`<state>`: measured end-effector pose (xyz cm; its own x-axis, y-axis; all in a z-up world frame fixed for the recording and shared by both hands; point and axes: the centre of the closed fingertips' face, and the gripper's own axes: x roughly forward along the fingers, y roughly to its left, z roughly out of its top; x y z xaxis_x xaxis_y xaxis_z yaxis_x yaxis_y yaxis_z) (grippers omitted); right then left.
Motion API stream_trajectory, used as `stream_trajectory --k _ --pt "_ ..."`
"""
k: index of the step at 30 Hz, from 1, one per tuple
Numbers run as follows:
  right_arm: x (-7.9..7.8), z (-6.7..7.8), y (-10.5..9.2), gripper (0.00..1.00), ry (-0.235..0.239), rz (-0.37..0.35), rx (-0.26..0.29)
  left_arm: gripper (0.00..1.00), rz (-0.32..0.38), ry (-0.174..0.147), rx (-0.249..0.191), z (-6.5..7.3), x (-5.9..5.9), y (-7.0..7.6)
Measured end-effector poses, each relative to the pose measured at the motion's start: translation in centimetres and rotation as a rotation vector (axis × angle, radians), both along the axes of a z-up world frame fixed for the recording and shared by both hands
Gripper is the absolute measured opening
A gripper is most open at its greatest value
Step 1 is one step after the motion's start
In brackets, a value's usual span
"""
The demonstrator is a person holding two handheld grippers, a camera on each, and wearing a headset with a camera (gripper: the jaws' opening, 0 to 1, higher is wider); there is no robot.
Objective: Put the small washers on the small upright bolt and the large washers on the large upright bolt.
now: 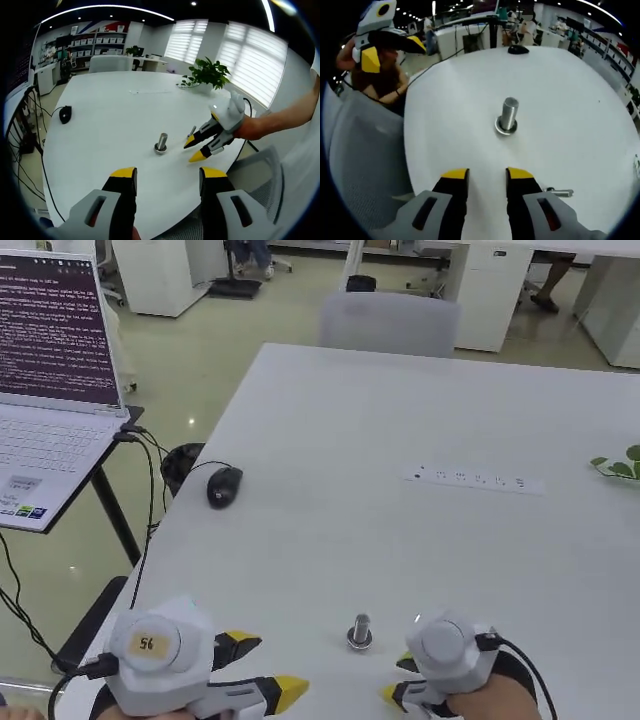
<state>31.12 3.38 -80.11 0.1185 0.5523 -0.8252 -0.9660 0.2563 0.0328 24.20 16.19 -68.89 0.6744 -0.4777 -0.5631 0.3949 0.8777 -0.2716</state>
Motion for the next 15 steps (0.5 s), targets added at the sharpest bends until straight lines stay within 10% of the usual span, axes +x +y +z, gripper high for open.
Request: stream_trajectory --k 15 --pt "-0.2 1.5 -8.8 0.39 -0.033 -0.280 0.117 0.49 -0.027 0.012 0.003 -0.9 0.1 -0.3"
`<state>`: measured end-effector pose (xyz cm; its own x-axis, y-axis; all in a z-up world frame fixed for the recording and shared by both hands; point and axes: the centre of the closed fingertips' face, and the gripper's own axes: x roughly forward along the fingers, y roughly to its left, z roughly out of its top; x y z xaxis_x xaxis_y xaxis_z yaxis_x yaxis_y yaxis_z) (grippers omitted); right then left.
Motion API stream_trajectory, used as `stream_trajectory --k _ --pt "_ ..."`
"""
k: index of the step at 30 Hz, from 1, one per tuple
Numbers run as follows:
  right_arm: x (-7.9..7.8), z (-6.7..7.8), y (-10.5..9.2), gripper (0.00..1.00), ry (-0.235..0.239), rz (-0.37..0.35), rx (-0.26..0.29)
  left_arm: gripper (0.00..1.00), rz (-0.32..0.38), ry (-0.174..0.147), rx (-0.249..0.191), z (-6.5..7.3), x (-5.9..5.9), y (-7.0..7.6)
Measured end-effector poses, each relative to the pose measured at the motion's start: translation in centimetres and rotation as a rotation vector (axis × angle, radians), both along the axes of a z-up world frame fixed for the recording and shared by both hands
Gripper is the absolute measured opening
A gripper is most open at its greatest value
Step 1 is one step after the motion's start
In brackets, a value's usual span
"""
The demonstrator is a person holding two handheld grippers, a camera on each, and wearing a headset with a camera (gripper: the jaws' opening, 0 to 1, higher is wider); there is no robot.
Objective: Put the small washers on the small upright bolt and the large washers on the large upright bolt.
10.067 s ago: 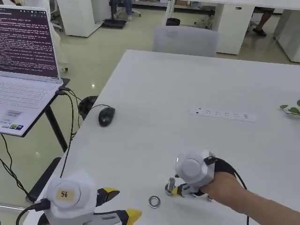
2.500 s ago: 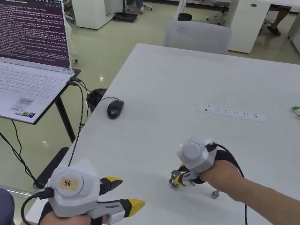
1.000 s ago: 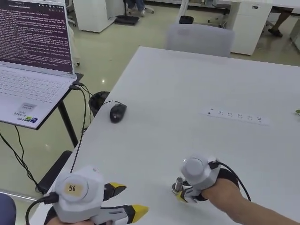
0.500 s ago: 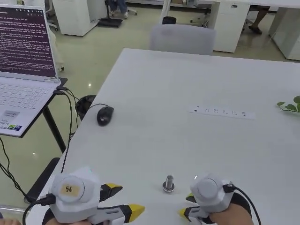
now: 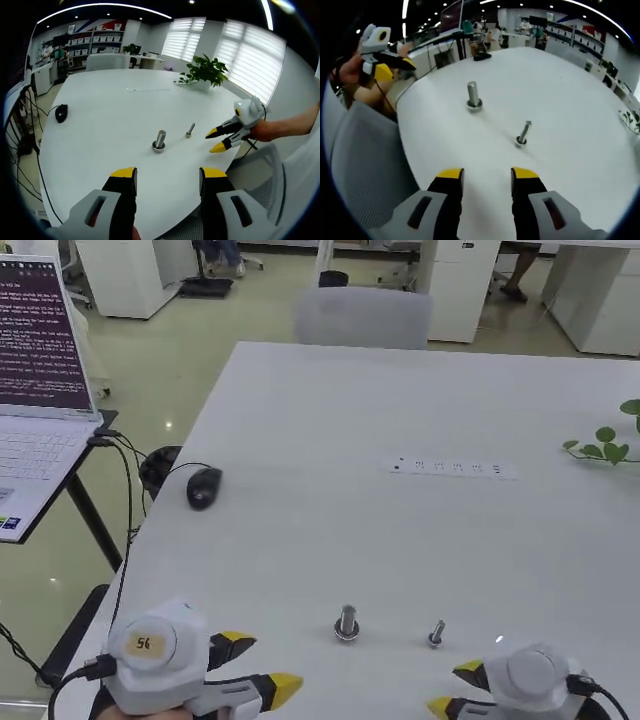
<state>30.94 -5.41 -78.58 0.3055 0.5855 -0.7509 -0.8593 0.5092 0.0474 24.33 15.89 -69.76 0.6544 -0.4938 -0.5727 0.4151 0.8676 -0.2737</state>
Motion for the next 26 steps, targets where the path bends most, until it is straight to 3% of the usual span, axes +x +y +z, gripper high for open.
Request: stream_trajectory --k 7,16,26 --pt "-0.6 0.4 -2.2 0.51 -0.002 -0.058 0.051 0.49 -0.019 0.005 0.007 -0.3 0.1 -0.2" --pt "-1.1 0.9 -2.1 0.58 -0.019 -0.110 0.121 0.49 -0.044 0.006 0.017 -0.6 0.1 -0.7" --pt "-0.6 1.3 -2.2 0.59 -0.030 -0.130 0.126 0.50 -0.050 0.003 0.022 -0.8 0.3 -0.5"
